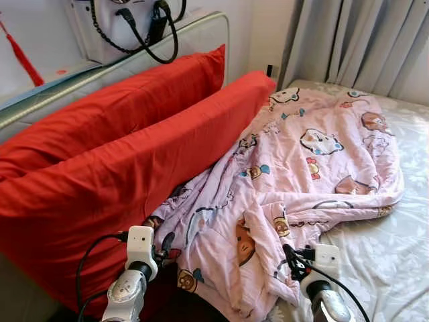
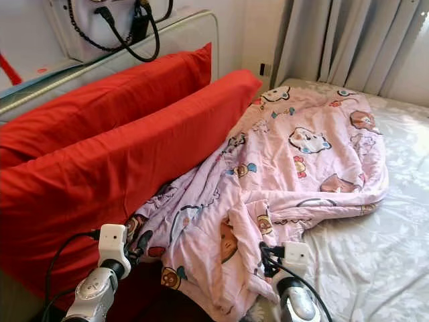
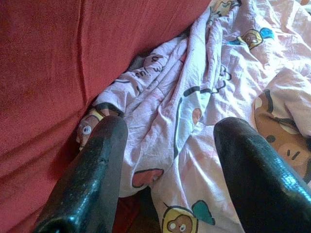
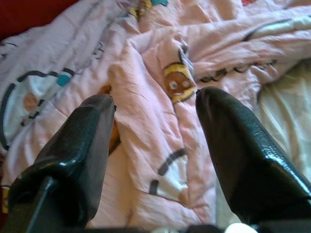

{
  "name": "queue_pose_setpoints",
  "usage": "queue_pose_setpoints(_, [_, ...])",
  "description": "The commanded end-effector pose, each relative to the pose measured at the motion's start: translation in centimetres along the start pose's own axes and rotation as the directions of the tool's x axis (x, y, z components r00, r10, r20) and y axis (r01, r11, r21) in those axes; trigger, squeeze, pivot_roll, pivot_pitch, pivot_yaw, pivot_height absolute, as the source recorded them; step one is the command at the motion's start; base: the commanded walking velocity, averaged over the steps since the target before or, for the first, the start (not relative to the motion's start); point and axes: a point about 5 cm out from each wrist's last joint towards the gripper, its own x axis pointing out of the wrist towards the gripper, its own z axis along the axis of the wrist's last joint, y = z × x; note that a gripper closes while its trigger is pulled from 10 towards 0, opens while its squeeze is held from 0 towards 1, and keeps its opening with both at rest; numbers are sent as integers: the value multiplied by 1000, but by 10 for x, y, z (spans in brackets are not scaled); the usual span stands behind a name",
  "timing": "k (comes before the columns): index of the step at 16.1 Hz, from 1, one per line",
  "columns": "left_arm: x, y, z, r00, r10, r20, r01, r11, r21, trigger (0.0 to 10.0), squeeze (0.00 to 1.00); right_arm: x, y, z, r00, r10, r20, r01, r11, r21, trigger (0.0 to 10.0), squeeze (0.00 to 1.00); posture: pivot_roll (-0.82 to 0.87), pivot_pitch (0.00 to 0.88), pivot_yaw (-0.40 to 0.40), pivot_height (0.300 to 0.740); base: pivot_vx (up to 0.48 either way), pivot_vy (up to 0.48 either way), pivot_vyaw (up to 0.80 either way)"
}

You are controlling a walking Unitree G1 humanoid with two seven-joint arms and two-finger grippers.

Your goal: Clean up the room

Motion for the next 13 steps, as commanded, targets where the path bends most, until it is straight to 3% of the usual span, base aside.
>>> queue_pose_setpoints(1, [0,-1,2,1000,-6,13,6,1000,2,10000,0,3,4,4,1000,26,4,-26,1000,-2,10000,0,-2,14,22,680,0,0,0])
queue_pose_setpoints(3, [1,-1,3,1000,-6,16,6,1000,3,10000,0,5,8,8,997,69,25,-68,997,-37,10000,0,4,10,21,680,0,0,0])
queue_pose_setpoints(8, [0,2,5,1000,-1,21,1,1000,2,10000,0,7,2,9,1000,27,-1,-27,1000,-13,10000,0,3,0,28,660,0,0,0])
queue_pose_setpoints(10, [1,2,6,1000,3,22,-3,1000,1,10000,0,4,-2,10,999,5,32,-5,1000,15,10000,0,2,0,28,655,0,0,0])
queue_pose_setpoints(13, [3,-1,8,1000,-4,24,4,1000,-1,10000,0,3,4,2,999,42,-20,-42,999,-15,10000,0,7,0,25,655,0,0,0])
